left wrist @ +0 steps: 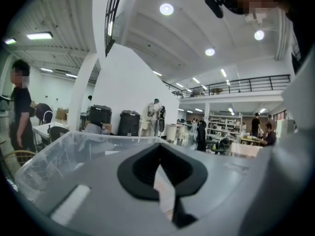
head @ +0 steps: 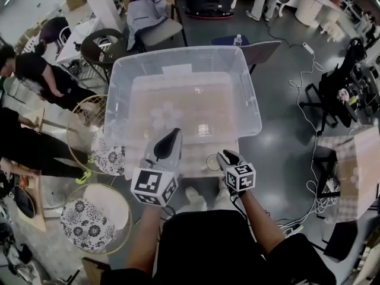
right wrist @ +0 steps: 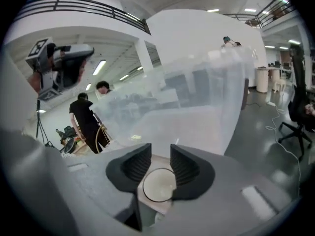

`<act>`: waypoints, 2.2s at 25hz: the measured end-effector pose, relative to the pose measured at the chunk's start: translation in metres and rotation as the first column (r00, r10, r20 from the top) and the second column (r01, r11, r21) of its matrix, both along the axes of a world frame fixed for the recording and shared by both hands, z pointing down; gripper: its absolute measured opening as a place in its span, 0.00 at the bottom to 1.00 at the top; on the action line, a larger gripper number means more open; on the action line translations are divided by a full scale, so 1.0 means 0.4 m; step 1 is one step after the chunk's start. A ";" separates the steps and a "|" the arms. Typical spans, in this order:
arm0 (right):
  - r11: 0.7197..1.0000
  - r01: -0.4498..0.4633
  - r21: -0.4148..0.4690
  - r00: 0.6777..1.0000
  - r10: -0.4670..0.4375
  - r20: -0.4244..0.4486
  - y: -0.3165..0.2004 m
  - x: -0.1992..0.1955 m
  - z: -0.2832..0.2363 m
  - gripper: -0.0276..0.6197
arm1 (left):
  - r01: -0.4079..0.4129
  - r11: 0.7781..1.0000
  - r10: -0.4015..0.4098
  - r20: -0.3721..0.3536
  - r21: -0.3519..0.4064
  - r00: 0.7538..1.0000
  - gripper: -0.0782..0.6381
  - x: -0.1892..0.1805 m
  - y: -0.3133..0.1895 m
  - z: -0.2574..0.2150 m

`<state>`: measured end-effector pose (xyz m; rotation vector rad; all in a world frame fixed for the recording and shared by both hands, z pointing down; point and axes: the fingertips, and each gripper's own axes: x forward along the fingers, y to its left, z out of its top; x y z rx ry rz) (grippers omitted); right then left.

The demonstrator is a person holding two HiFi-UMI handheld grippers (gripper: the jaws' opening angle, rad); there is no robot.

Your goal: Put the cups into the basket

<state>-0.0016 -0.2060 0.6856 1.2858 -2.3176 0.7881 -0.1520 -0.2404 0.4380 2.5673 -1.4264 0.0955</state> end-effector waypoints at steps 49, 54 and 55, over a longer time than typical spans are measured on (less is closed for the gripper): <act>0.977 0.041 -0.210 0.987 -0.073 -0.146 0.021 0.026 0.183 0.12 | 0.005 1.000 -0.004 0.015 -0.027 1.000 0.12 0.048 0.007 0.026; 0.984 0.080 -0.159 0.989 -0.098 -0.108 0.024 0.015 0.092 0.11 | 0.015 1.000 -0.015 -0.011 -0.023 1.000 0.12 0.048 -0.006 0.019; 0.985 0.087 -0.149 0.989 -0.103 -0.102 0.023 0.014 0.072 0.11 | 0.017 1.000 -0.017 -0.022 -0.024 1.000 0.12 0.047 -0.010 0.018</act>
